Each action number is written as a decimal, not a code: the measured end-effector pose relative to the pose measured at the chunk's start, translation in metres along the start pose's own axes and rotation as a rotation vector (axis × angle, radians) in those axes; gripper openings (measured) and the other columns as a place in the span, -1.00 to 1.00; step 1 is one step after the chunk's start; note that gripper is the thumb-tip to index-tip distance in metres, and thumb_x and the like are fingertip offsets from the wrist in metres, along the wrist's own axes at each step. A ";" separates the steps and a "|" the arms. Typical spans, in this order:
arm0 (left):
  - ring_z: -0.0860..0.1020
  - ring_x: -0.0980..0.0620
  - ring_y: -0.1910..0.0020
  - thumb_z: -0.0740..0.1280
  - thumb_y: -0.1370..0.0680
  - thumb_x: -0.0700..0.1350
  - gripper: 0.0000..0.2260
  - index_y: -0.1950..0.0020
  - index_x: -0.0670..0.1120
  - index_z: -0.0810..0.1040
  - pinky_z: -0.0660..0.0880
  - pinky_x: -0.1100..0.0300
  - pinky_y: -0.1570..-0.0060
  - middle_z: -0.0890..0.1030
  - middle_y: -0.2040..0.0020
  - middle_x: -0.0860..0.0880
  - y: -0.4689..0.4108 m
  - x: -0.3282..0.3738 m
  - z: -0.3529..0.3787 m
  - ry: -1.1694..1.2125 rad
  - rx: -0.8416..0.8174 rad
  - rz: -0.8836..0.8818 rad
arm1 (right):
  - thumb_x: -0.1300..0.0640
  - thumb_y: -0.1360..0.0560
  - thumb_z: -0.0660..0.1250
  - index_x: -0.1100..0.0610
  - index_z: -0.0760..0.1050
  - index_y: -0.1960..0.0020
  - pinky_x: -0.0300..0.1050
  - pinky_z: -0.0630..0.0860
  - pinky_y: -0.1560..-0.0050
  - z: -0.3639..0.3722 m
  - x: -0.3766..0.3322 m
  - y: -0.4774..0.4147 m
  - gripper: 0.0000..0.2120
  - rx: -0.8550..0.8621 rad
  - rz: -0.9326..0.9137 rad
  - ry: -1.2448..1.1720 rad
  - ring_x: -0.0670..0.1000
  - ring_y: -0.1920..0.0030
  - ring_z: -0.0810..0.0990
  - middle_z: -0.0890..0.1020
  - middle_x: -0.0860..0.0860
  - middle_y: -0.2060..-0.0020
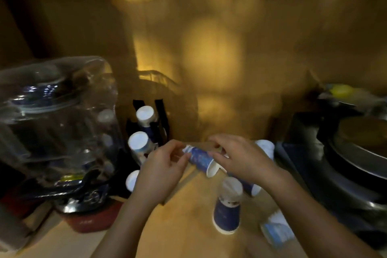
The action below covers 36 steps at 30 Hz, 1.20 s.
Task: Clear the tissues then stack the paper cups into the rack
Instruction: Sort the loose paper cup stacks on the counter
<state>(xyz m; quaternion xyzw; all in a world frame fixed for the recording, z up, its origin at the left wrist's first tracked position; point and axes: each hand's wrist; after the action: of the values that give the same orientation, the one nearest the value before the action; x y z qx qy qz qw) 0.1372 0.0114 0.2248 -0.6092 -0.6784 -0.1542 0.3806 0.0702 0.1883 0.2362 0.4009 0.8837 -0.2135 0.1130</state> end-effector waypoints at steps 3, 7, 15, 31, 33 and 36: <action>0.59 0.12 0.07 0.33 -0.50 0.02 -0.85 -0.06 0.06 0.55 0.55 0.09 0.01 0.64 0.10 0.09 -0.023 0.016 0.019 0.005 -0.036 -0.003 | 0.00 -0.52 0.22 0.04 0.40 -0.24 0.01 0.47 -0.02 -0.013 0.032 -0.003 -0.69 -0.012 0.053 0.070 0.10 -0.09 0.53 0.57 0.06 -0.13; 0.57 0.14 0.07 0.33 -0.51 0.01 -0.83 -0.07 0.04 0.56 0.51 0.19 0.08 0.63 0.09 0.09 -0.054 0.030 0.041 0.002 -0.028 0.022 | -0.02 -0.51 0.22 0.01 0.42 -0.19 -0.08 0.42 0.11 -0.022 0.075 -0.014 -0.73 0.005 0.075 0.090 0.09 -0.01 0.54 0.59 0.04 -0.06; 0.55 0.13 0.09 0.33 -0.51 0.02 -0.85 -0.04 0.03 0.56 0.45 0.22 0.13 0.59 0.13 0.11 -0.107 0.026 0.078 0.004 0.008 -0.040 | -0.05 -0.51 0.22 -0.02 0.41 -0.19 -0.08 0.41 0.15 -0.010 0.145 -0.046 -0.72 -0.046 0.096 0.077 0.09 0.02 0.55 0.59 0.03 -0.01; 0.53 0.06 0.21 0.36 -0.50 -0.10 -0.81 -0.06 -0.15 0.53 0.46 0.20 0.26 0.56 0.14 -0.07 -0.162 -0.068 0.119 0.554 -0.041 -0.521 | 0.05 -0.50 0.20 0.10 0.45 -0.04 -0.20 0.25 0.32 0.077 0.202 -0.071 -0.83 -0.142 0.264 0.080 0.09 0.03 0.54 0.58 0.06 0.02; 0.52 0.06 0.23 0.34 -0.51 -0.14 -0.86 -0.02 -0.16 0.53 0.44 0.20 0.28 0.56 0.14 -0.08 -0.165 -0.078 0.130 0.578 -0.067 -0.586 | 0.03 -0.51 0.20 0.10 0.45 -0.10 -0.13 0.35 0.18 0.086 0.207 -0.072 -0.77 -0.178 0.318 0.092 0.12 -0.02 0.53 0.57 0.09 -0.05; 0.48 0.05 0.29 0.32 -0.51 -0.16 -0.92 0.05 -0.16 0.51 0.39 0.19 0.32 0.53 0.21 -0.08 -0.165 -0.094 0.146 0.560 -0.106 -0.686 | 0.01 -0.51 0.21 0.11 0.42 -0.20 -0.04 0.43 -0.01 0.100 0.214 -0.067 -0.70 -0.183 0.375 0.120 0.12 -0.11 0.51 0.56 0.10 -0.15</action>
<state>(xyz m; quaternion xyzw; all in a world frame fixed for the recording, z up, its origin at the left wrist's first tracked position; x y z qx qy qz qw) -0.0698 0.0079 0.1042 -0.3024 -0.7032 -0.4649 0.4448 -0.1170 0.2433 0.0881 0.5582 0.8146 -0.0835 0.1340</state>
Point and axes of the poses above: each hand's wrist, its own y-axis away from the middle knuckle, its own z-axis out of the palm, x = y × z
